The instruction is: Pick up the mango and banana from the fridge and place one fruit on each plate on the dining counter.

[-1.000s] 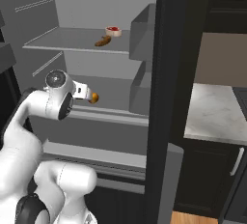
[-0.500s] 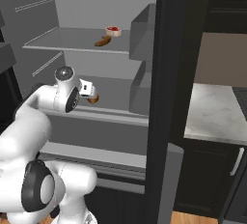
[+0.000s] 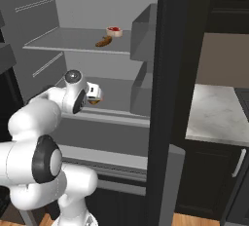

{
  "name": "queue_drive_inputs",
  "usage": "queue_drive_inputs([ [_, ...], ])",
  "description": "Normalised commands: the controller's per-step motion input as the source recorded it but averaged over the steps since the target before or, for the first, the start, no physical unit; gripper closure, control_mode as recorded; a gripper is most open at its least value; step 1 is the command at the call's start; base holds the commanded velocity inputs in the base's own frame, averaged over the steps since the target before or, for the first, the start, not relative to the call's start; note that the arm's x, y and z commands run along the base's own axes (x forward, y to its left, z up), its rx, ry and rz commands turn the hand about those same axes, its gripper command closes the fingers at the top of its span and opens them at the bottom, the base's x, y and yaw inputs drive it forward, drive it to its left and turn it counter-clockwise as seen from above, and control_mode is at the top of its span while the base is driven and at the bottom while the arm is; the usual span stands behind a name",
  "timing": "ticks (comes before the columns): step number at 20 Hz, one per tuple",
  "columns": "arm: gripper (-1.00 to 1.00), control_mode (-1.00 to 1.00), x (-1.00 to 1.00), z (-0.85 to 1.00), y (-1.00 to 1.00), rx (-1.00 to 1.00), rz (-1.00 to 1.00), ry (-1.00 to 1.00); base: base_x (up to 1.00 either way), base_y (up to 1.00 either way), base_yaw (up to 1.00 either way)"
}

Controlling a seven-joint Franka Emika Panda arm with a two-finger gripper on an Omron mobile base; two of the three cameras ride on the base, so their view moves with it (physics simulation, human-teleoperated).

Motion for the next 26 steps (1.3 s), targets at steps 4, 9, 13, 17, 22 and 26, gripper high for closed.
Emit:
queue_drive_inputs([
  [4, -1.00, -1.00, 0.41, -0.17, -0.03, -0.02, 0.00, 0.02, 0.00, 0.00, 0.00],
  [9, -1.00, -1.00, 0.34, -0.21, 0.00, -0.01, 0.01, 0.02, 0.00, 0.00, 0.00],
  [13, -1.00, -1.00, 0.38, -0.22, 0.00, -0.01, 0.01, 0.05, 0.00, 0.00, 0.00],
  [17, -1.00, -1.00, 0.42, -0.20, -0.01, 0.00, 0.01, 0.07, 0.00, 0.00, 0.00],
  [22, -1.00, -1.00, 0.35, -0.17, 0.00, 0.00, 0.01, 0.14, 0.00, 0.00, 0.00],
  [26, -1.00, -1.00, 0.26, -0.30, 0.00, 0.00, 0.00, 0.15, 0.00, 0.00, 0.00],
])
